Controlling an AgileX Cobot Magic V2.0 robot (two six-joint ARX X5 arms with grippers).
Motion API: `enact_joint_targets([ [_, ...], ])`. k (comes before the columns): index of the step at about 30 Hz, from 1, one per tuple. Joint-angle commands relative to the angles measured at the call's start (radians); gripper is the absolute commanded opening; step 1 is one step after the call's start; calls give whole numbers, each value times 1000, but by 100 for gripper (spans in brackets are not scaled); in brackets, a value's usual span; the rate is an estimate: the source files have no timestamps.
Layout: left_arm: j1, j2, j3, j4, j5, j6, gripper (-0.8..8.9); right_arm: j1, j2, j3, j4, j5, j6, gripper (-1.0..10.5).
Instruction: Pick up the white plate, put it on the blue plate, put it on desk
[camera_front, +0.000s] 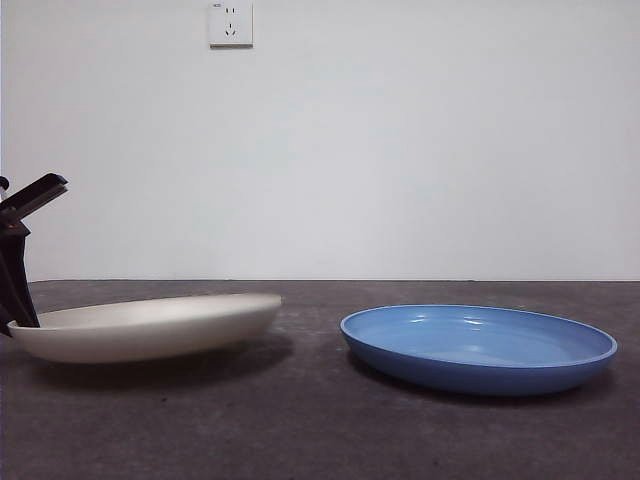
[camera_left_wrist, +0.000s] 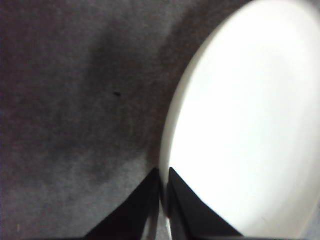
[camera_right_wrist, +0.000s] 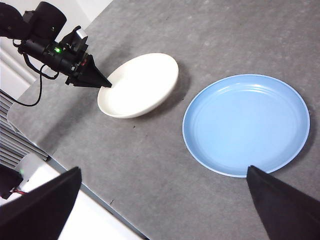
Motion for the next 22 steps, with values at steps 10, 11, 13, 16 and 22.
enact_joint_targets([
  [10,-88,0,204,-172,31,1,16,5,6,56,-61,26,46,623],
  [11,-105,0,229,-192,30,1,16,5,6,66,-73,40,46,623],
  [13,-153,0,282,-217,10,-7,16,5,6,96,-106,82,46,623],
  [16,-238,0,358,-240,-51,-39,16,5,6,144,-159,137,37,623],
  [22,-396,16,463,-223,-79,-109,16,5,6,246,-246,189,6,623],
])
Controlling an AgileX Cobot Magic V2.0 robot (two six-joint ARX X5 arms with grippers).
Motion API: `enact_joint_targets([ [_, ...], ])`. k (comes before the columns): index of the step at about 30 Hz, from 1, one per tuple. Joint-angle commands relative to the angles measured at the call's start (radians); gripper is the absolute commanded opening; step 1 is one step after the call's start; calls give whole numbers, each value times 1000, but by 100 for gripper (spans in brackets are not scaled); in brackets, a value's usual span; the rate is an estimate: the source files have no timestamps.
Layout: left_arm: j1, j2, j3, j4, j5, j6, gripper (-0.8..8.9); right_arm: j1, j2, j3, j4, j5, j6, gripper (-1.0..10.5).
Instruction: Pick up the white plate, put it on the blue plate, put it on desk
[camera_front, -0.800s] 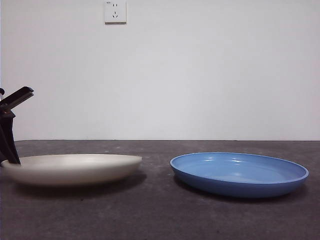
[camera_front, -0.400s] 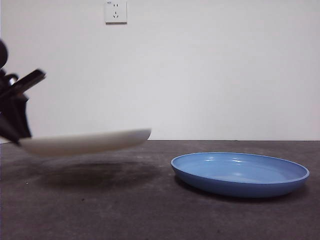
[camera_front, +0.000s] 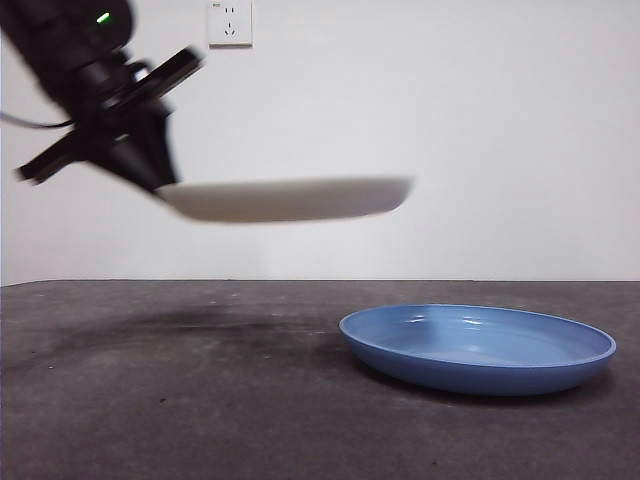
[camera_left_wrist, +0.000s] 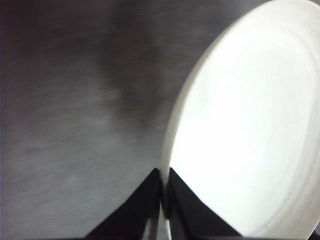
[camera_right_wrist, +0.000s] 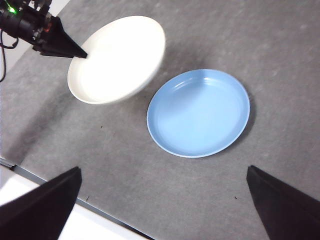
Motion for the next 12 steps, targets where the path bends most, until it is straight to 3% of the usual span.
enact_joint_targets([
  [1,-60,24,57,10,-8,-51,16,5,6,51,-18,4,-23,623],
  [12,-250,264,259,21,-8,-111,16,5,6,129,-88,3,-42,623],
])
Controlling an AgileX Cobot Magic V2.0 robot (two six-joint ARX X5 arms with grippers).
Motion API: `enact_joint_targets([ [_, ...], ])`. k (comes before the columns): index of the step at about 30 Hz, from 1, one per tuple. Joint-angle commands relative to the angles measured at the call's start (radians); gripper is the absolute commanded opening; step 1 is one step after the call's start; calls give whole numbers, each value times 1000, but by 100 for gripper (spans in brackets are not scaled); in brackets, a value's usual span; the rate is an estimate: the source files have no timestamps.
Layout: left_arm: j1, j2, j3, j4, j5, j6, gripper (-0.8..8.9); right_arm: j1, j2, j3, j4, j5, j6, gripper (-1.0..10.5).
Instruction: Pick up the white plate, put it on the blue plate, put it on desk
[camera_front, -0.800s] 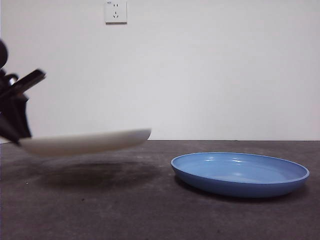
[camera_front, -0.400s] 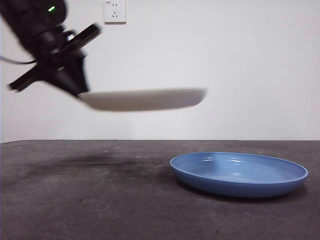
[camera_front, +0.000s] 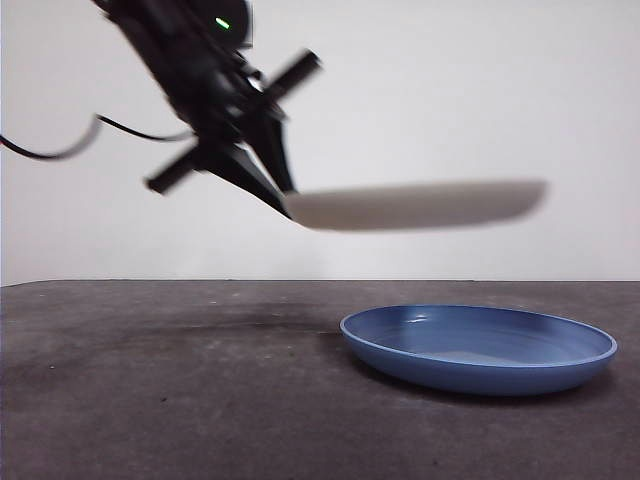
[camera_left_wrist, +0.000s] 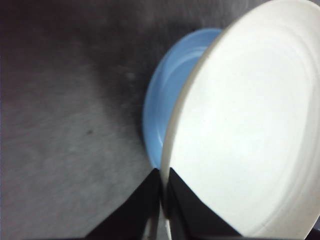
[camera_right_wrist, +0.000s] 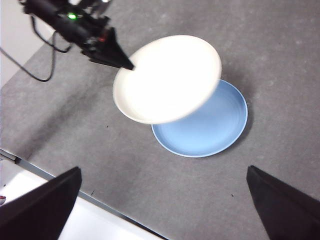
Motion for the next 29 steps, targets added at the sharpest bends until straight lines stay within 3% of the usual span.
enact_joint_targets([
  [1,-45,75,77,3,8,-18,16,5,6,20,-2,3,-13,623],
  [11,-104,249,183,6,-19,-18,16,5,6,20,-8,-4,-11,623],
  [29,-108,294,183,14,-60,36,21,5,6,20,-29,-4,-11,623],
])
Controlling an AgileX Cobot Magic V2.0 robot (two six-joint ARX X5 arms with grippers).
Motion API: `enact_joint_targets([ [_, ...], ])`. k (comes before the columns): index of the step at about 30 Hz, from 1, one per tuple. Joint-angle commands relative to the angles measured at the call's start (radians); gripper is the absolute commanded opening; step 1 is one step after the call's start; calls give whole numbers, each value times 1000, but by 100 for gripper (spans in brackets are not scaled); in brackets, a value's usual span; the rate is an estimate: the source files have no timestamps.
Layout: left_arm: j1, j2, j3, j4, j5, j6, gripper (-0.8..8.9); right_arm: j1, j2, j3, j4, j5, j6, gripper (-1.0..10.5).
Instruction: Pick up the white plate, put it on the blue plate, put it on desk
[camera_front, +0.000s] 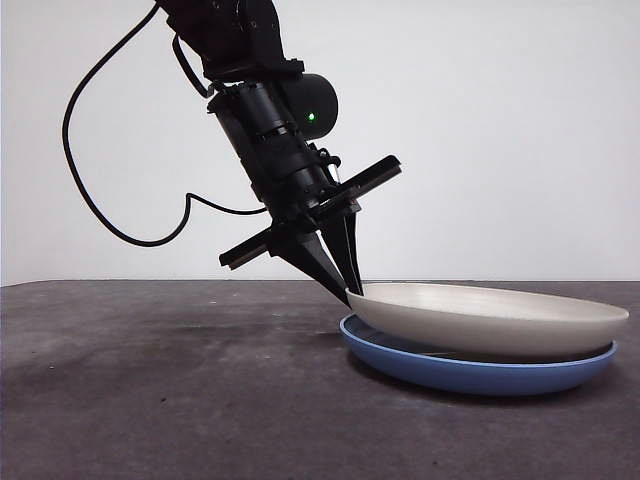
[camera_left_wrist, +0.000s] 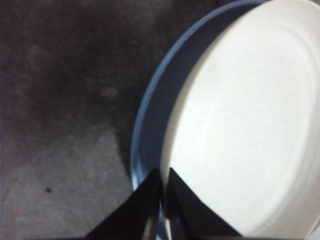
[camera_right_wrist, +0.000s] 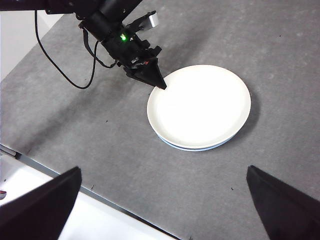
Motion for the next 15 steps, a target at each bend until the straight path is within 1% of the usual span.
enact_joint_targets([
  [1,-14,29,31,8,2,35,26,5,6,19,-8,-2,-11,623],
  [6,-15,29,31,12,2,43,45,5,6,19,-8,-2,-11,623],
  [8,-15,29,31,21,3,43,125,5,6,19,-8,-2,-11,623],
  [10,-15,29,31,26,6,43,237,5,6,19,-8,-2,-11,623],
  [12,-15,29,31,27,8,43,322,5,6,19,-9,-2,-11,623],
  [15,-15,29,36,26,9,50,403,5,6,19,-9,-2,-11,623],
])
